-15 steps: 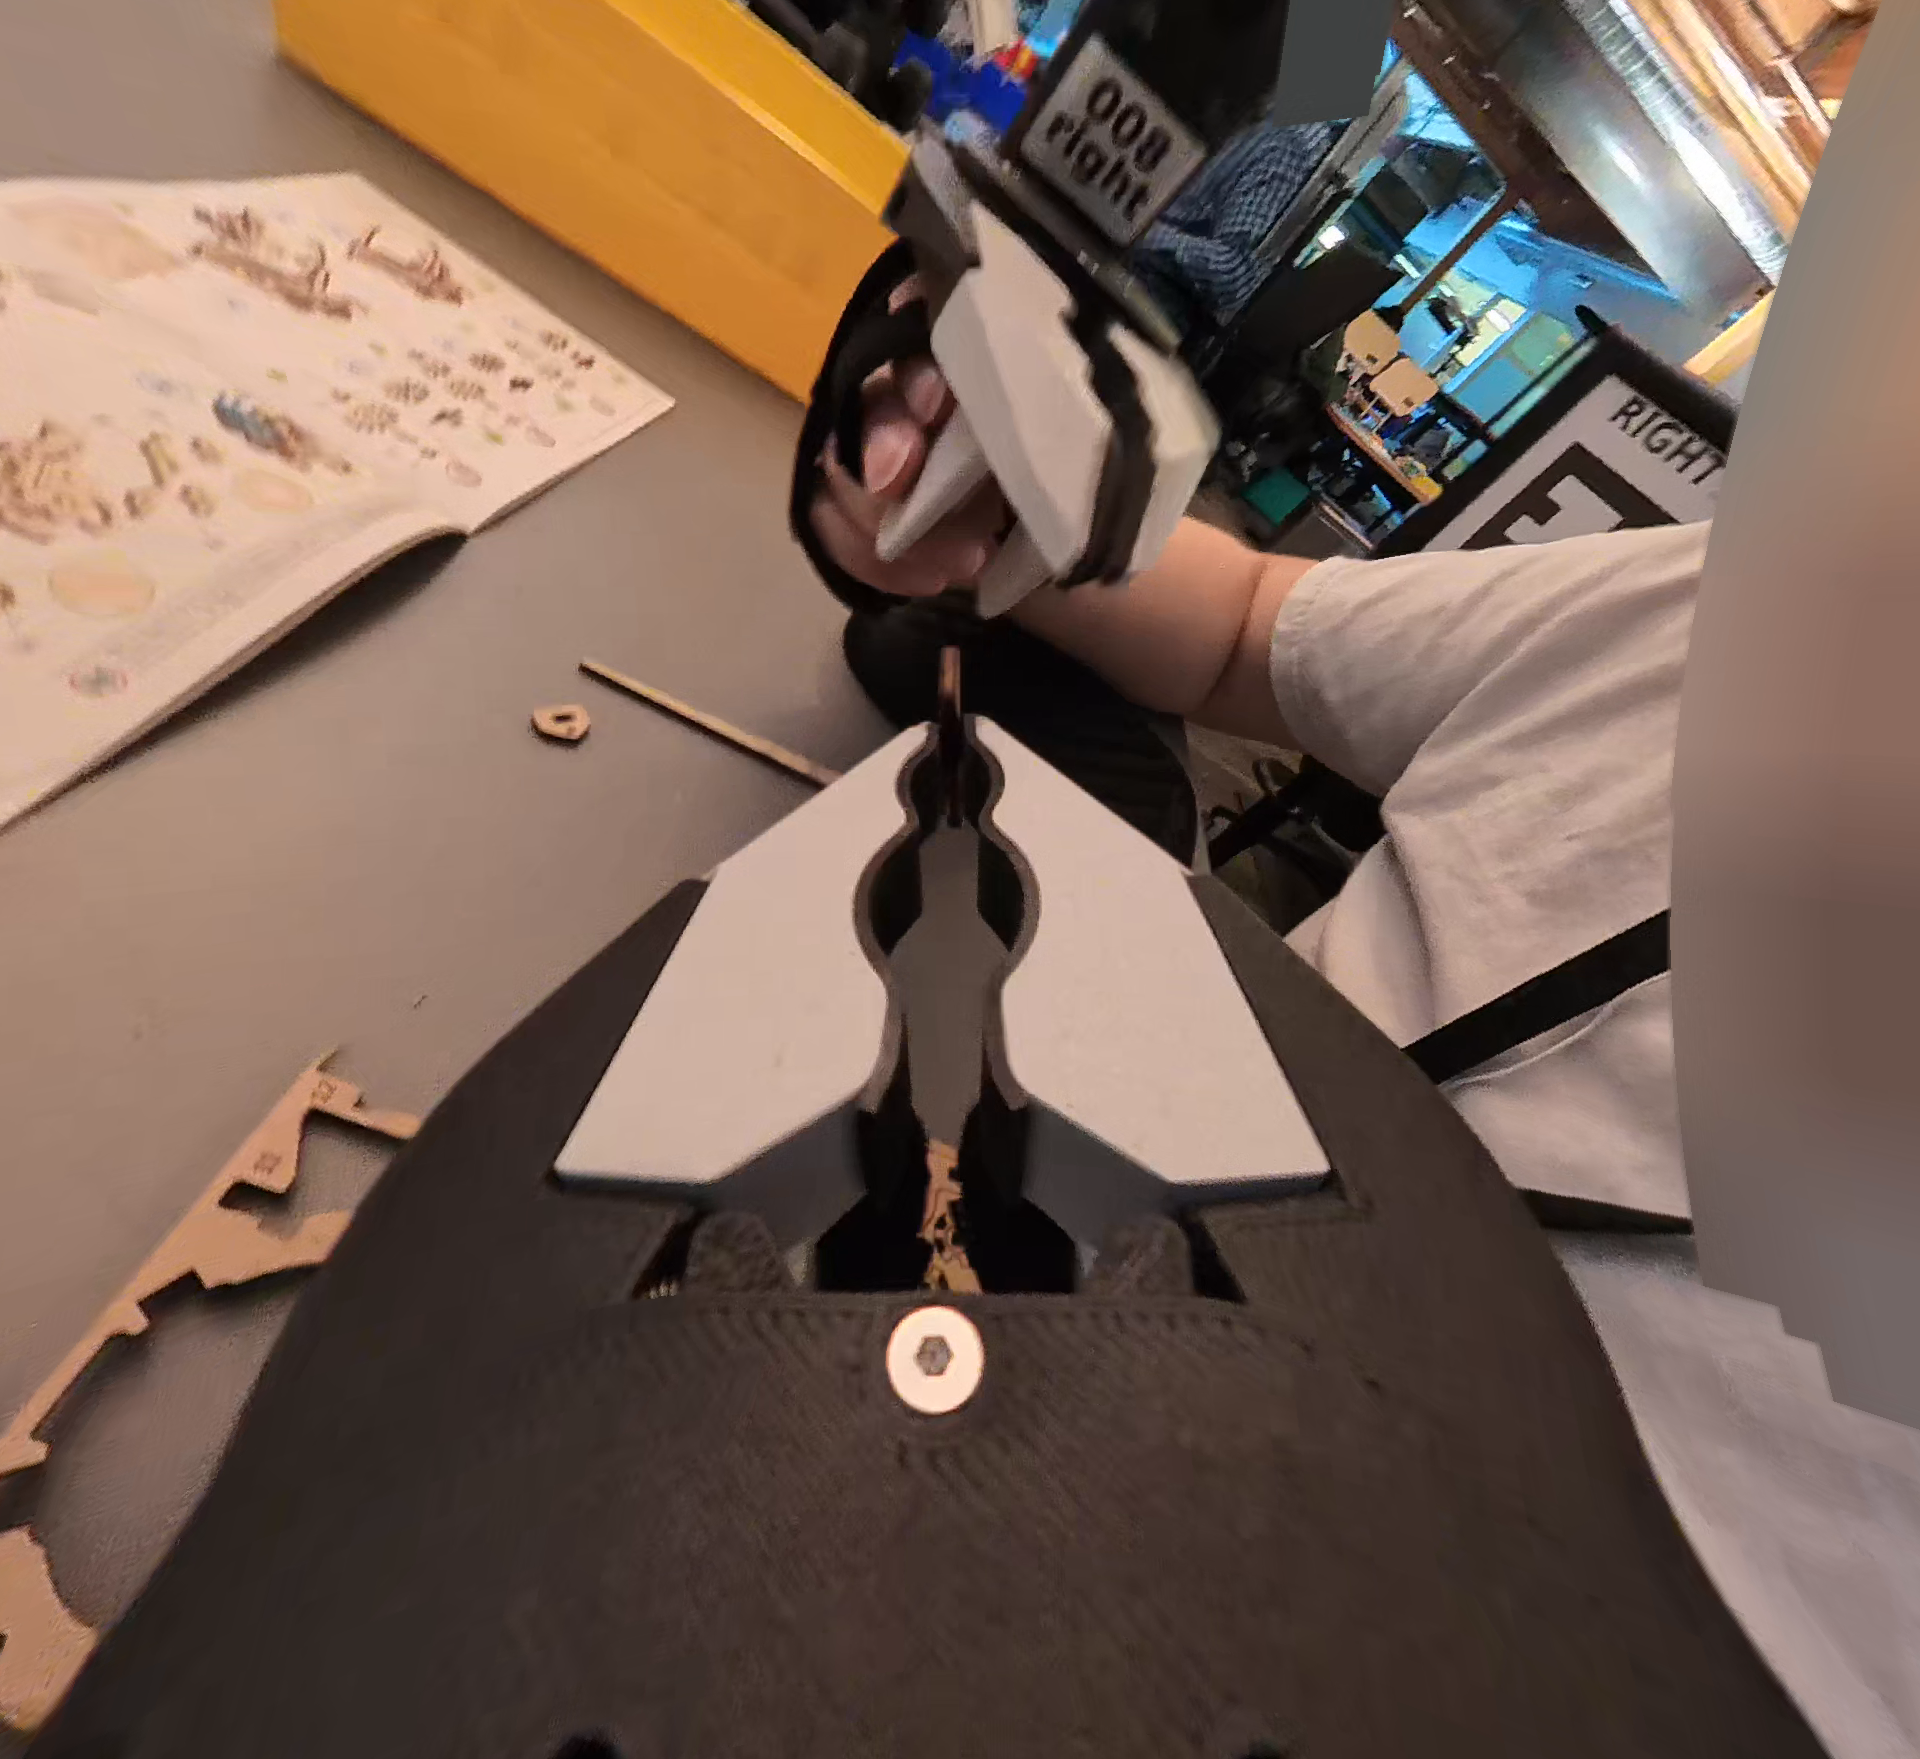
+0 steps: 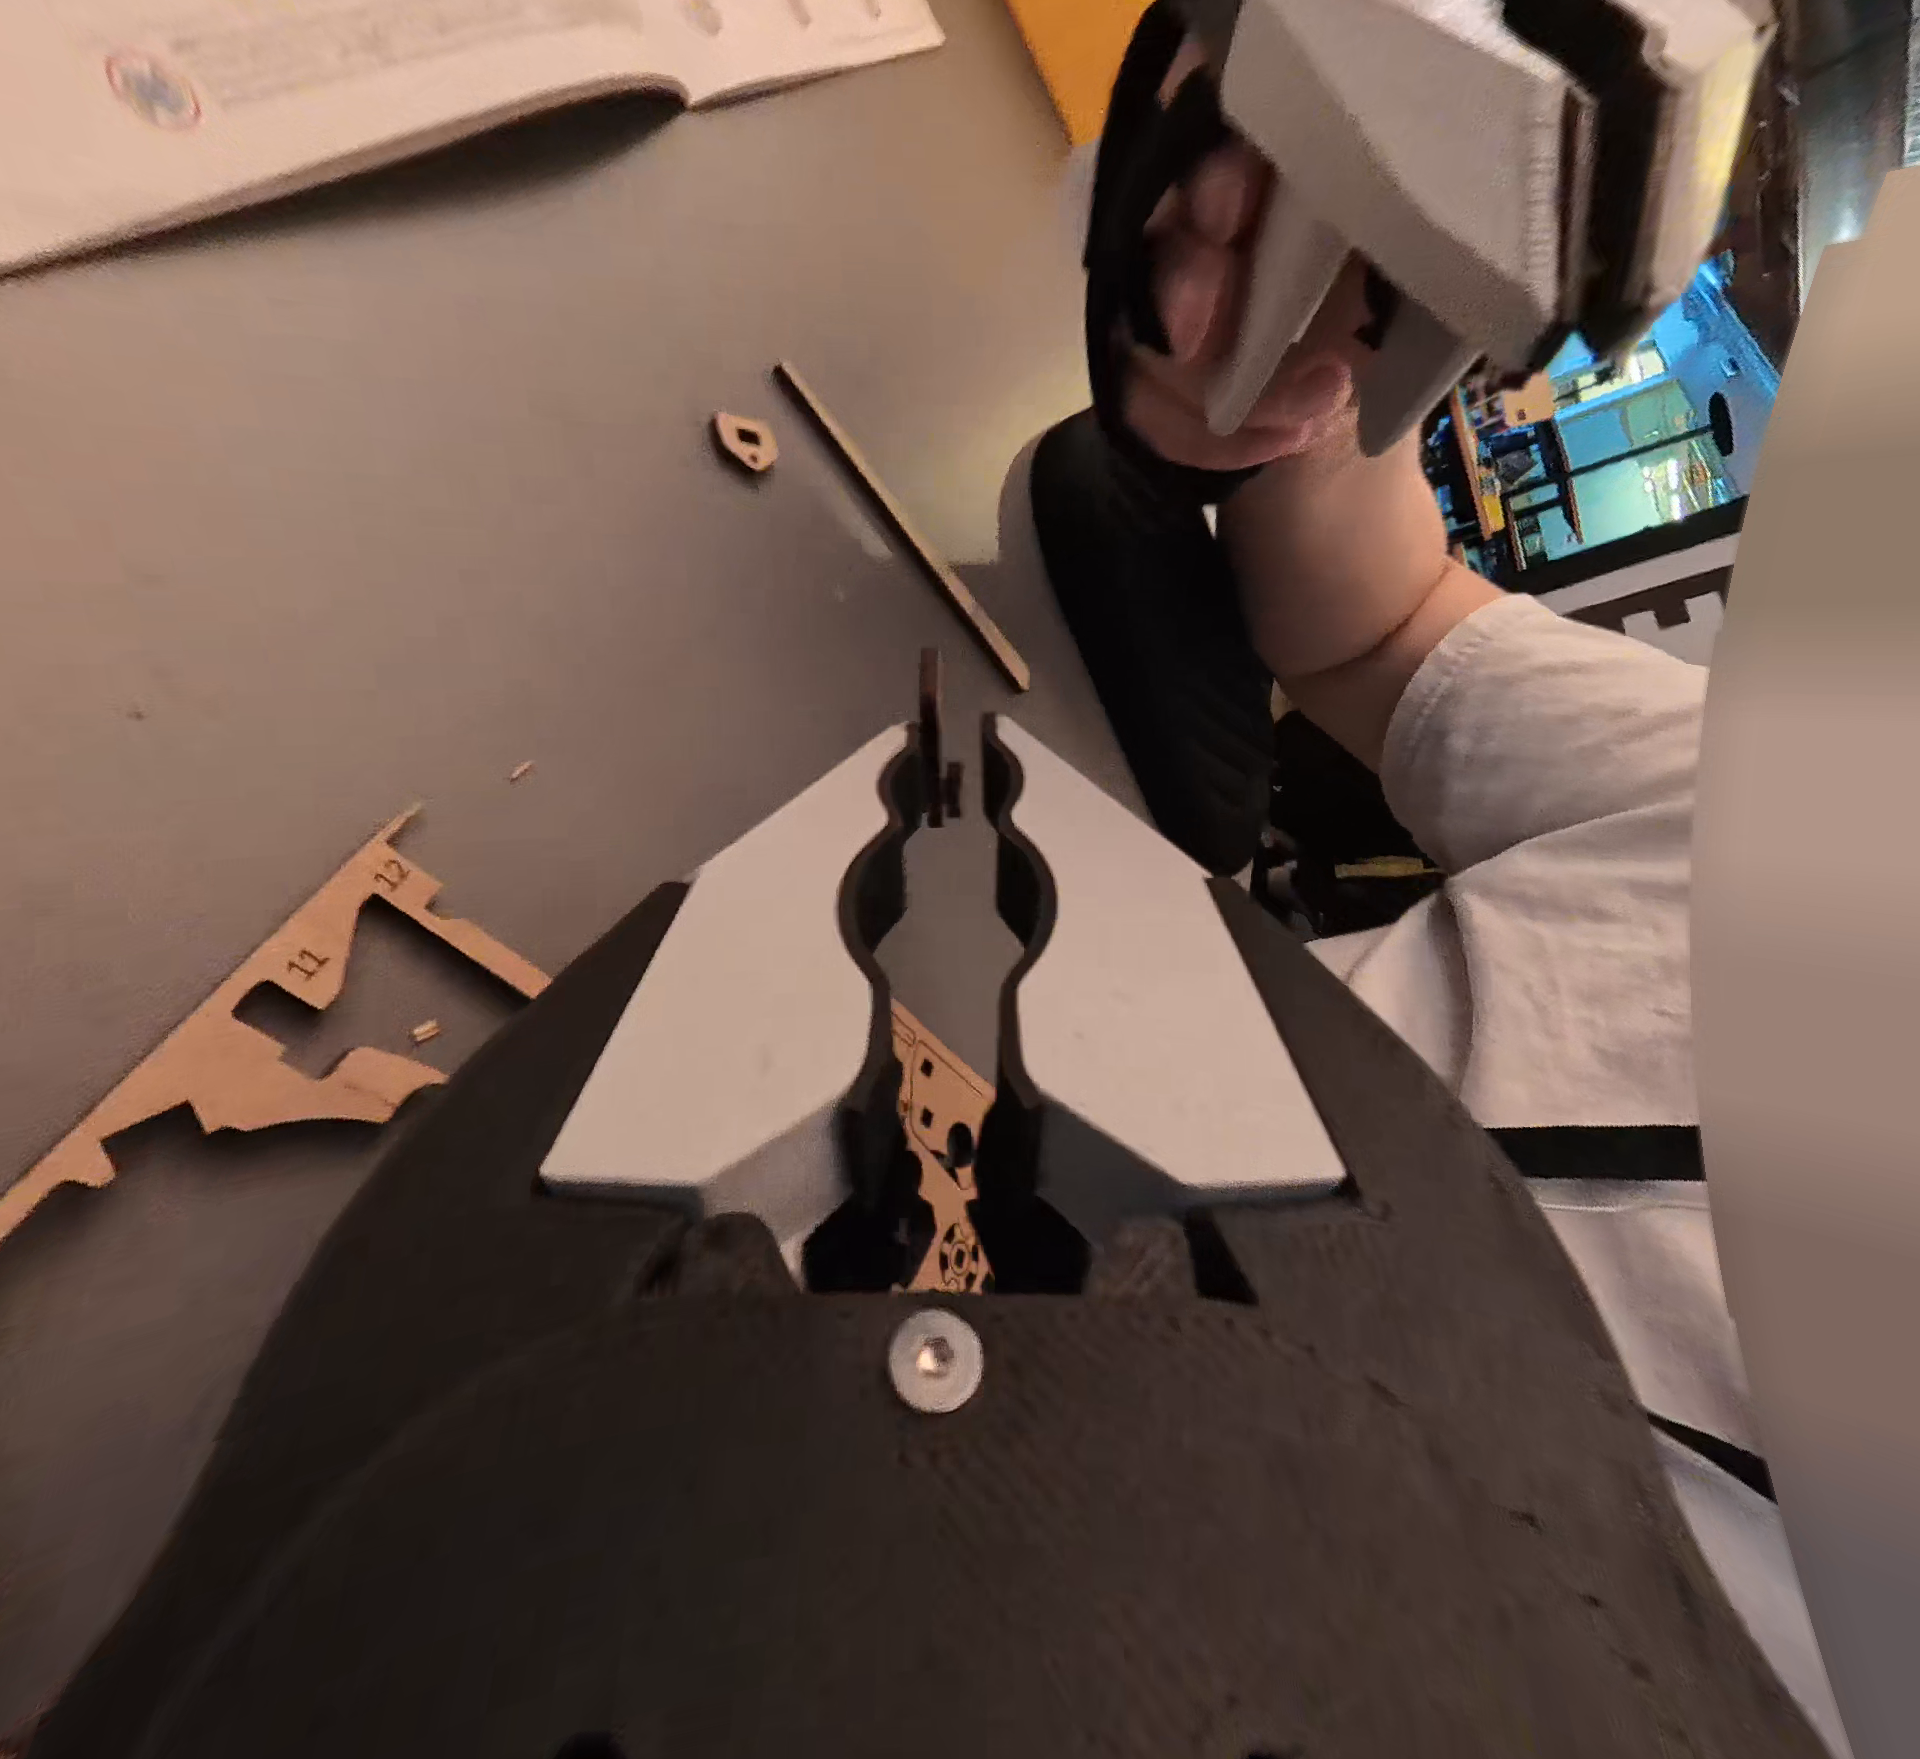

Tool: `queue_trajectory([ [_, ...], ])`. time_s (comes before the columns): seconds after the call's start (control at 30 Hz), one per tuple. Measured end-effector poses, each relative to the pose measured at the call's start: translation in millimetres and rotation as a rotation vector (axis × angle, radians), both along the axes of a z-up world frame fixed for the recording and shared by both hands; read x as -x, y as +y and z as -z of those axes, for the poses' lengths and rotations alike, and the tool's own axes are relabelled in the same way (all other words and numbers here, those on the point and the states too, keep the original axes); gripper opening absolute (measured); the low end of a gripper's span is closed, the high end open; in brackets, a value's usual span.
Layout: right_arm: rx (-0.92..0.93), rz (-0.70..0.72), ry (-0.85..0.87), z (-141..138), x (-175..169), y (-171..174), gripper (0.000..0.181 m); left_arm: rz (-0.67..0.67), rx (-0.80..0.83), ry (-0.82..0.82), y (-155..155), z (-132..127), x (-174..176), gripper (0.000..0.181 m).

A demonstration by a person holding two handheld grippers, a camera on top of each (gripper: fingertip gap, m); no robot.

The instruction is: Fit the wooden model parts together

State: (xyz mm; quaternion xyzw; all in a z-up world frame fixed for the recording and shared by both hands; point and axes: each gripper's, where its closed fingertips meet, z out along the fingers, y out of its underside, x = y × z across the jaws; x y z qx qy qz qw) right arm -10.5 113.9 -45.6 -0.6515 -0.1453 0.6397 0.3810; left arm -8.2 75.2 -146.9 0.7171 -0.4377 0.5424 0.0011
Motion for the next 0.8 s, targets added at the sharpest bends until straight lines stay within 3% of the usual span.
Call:
queue_trajectory([
  [0.03, -0.021, 0.027, -0.045, 5, -3, 3, 0.0, -0.001, 0.014, 0.019, 0, 2, -1, 0.013],
  [0.17, -0.086, 0.074, -0.217, 29, -12, 7, 0.0, -0.018, -0.011, 0.08, 2, 12, -2, 0.038],
  [0.5, -0.175, 0.117, -0.364, 48, -21, 12, 0.0, 0.024, -0.345, 0.176, 16, 20, 16, 0.035],
  [0.7, -0.239, 0.114, -0.6, 75, -21, 13, 0.0, -0.012, -0.299, 0.121, 17, 14, 8, 0.028],
  [0.8, -0.295, 0.11, -0.624, 72, -18, 12, 0.0, -0.039, -0.306, 0.144, 26, 12, -1, 0.028],
])
